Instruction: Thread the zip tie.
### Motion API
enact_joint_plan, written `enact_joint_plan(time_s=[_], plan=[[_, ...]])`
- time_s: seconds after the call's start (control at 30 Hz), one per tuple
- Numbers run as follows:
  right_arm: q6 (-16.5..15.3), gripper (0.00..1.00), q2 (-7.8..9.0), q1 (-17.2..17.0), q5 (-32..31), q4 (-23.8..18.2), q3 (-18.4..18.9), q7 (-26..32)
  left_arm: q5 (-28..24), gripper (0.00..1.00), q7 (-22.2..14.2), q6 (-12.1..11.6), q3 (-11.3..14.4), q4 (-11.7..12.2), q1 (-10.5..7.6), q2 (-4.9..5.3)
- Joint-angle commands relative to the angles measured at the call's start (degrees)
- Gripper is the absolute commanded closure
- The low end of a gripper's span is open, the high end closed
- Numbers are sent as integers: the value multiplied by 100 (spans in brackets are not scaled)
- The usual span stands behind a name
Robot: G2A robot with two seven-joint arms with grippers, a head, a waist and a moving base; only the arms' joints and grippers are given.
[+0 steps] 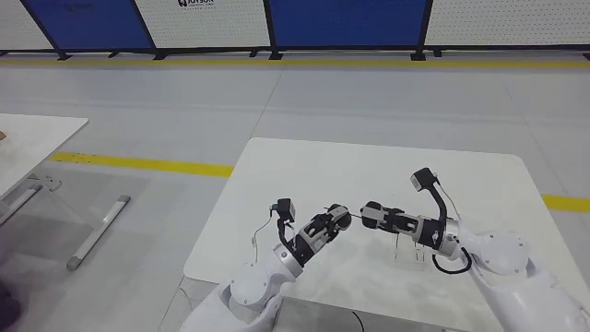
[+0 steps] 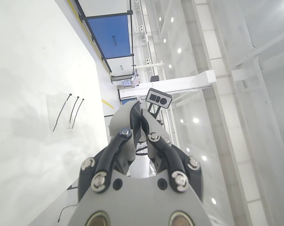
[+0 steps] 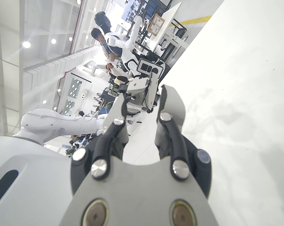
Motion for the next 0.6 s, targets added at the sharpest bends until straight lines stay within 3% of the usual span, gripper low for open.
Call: enact_joint_plan(time_s=[0.0,0.17,0.3,0.4,0.57], plan=[[0,0,0,0,0,0,0,0,37,100,32,22,-11,-11,11,3],[23,0,-1,-26,2,-9,7,-57,447,100,473,0,-125,-14,58,11],[411,0,46,-133,99,-151,169,113,924,100,844,42,-126,34,101,10],[827,0,107,-187,64,-386,360,313,1021,100,869,34,-114,39,112,11],[884,0,119,-203,53,-443,403,328,1021,100,869,34,-114,39,112,11]])
